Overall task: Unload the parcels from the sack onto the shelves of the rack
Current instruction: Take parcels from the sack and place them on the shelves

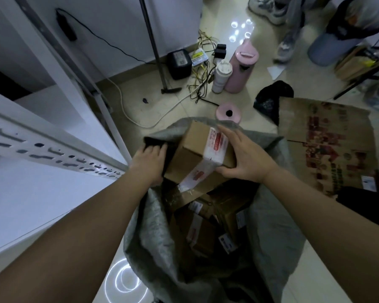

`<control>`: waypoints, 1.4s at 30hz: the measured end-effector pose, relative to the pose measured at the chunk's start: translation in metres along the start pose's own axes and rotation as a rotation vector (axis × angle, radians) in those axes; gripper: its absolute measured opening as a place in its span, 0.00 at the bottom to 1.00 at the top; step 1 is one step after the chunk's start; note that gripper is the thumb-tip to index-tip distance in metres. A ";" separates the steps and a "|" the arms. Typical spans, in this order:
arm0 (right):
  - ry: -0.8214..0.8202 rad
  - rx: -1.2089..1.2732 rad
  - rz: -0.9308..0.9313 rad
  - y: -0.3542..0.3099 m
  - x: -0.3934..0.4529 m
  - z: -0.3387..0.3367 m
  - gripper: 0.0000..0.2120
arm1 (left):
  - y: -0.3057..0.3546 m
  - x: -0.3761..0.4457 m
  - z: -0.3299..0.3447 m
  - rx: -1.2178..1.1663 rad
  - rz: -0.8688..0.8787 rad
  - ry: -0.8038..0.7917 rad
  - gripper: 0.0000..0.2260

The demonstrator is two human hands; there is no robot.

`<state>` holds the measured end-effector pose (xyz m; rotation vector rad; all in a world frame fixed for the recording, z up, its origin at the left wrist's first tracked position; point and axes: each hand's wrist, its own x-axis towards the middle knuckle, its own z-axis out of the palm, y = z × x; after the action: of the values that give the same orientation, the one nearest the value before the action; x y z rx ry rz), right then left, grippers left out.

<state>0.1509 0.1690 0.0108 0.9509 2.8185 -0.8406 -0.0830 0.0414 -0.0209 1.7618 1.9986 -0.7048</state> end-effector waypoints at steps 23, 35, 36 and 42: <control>-0.212 1.391 1.198 -0.064 -0.106 -0.003 0.29 | 0.006 -0.182 0.019 -1.952 -0.416 -0.953 0.28; -0.044 1.816 1.213 -0.119 -0.107 0.064 0.29 | 0.054 -0.174 0.012 -2.458 -0.675 -0.917 0.27; -0.020 1.821 1.235 -0.123 -0.109 0.067 0.29 | 0.059 -0.177 0.010 -2.551 -0.627 -0.905 0.27; -0.199 2.018 1.235 -0.153 -0.126 0.088 0.38 | 0.088 -0.200 0.021 -2.924 -0.222 -0.865 0.38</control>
<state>0.1545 -0.0467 0.0361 1.7747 -0.0756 -2.6663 0.0310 -0.1228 0.0690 -0.6014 0.5622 1.0295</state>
